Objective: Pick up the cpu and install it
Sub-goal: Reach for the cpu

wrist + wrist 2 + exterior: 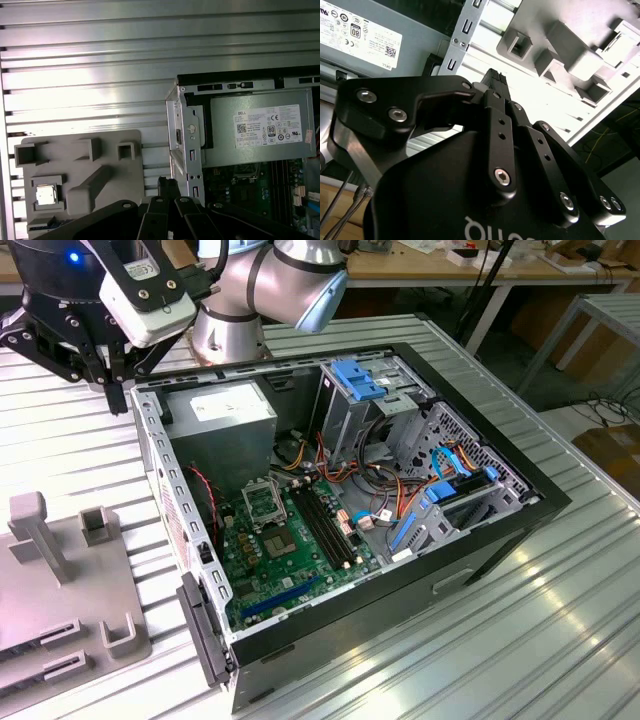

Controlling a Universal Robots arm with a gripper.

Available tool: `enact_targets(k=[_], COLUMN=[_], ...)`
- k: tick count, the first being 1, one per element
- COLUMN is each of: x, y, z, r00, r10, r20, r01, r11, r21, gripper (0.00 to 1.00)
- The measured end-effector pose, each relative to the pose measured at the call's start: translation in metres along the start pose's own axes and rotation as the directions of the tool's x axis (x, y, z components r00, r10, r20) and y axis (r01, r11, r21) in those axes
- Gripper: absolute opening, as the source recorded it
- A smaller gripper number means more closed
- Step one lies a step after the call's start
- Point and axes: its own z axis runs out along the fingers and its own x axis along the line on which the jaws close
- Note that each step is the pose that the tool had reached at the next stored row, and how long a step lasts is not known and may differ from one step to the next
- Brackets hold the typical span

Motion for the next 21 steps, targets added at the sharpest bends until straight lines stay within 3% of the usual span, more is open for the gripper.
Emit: enact_targets(k=[21], x=[0.0172], y=[-0.0013], z=[-0.0004], r00=[1.0000], r10=[0.000], r20=[0.0000], r01=[0.000], r11=[1.0000], r21=[0.0000], gripper=[0.10])
